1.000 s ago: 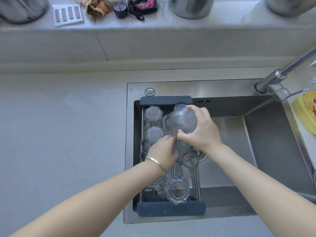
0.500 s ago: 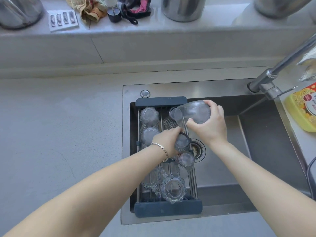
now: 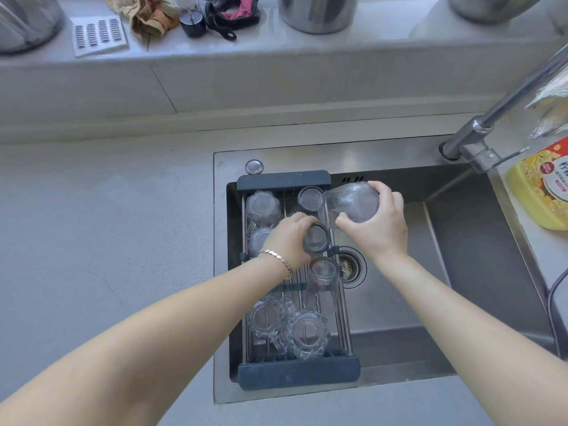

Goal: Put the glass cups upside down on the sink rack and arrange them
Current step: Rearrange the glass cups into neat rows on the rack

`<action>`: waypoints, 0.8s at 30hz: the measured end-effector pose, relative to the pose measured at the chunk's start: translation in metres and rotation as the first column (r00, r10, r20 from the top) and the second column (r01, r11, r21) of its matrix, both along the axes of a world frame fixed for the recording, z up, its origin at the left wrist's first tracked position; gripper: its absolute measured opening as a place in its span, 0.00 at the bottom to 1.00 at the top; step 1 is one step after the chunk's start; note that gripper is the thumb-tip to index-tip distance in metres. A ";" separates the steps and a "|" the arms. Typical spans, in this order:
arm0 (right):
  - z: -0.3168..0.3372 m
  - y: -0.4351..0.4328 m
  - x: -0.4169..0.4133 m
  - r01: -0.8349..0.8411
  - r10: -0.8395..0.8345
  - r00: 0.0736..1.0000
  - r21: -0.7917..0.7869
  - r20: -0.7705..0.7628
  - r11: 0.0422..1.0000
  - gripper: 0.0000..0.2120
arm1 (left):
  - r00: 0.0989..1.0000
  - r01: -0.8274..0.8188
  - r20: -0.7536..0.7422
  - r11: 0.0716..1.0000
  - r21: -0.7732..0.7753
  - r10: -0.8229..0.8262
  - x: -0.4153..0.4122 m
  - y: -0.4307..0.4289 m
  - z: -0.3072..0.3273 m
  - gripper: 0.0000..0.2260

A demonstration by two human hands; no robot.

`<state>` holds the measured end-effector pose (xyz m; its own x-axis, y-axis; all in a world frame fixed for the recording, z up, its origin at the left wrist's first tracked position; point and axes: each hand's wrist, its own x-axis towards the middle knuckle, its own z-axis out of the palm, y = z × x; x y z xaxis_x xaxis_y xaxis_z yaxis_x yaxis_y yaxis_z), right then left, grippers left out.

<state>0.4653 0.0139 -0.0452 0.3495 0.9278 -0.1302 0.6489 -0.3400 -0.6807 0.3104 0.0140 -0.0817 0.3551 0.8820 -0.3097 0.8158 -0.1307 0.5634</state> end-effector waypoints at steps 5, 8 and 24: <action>0.000 -0.003 0.001 -0.017 0.017 1.000 -0.002 0.021 1.000 0.32 | 0.996 -0.082 0.026 0.994 -0.078 0.085 0.000 0.000 -0.011 0.30; 0.000 -0.006 0.003 -0.023 0.023 0.999 0.005 0.023 1.000 0.32 | 0.991 -0.121 0.036 0.988 -0.093 0.125 0.002 -0.006 -0.010 0.29; 0.013 -0.061 -0.073 -0.472 0.467 0.878 0.030 0.103 0.881 0.35 | 0.573 -0.356 0.188 0.449 -0.819 0.797 -0.033 -0.033 0.067 0.41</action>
<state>0.3924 -0.0474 -0.0321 -0.1211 0.9905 -0.0654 0.7824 0.0547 -0.6204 0.2773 -0.0186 -0.0143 0.1178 0.5547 -0.8237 0.0986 0.8188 0.5656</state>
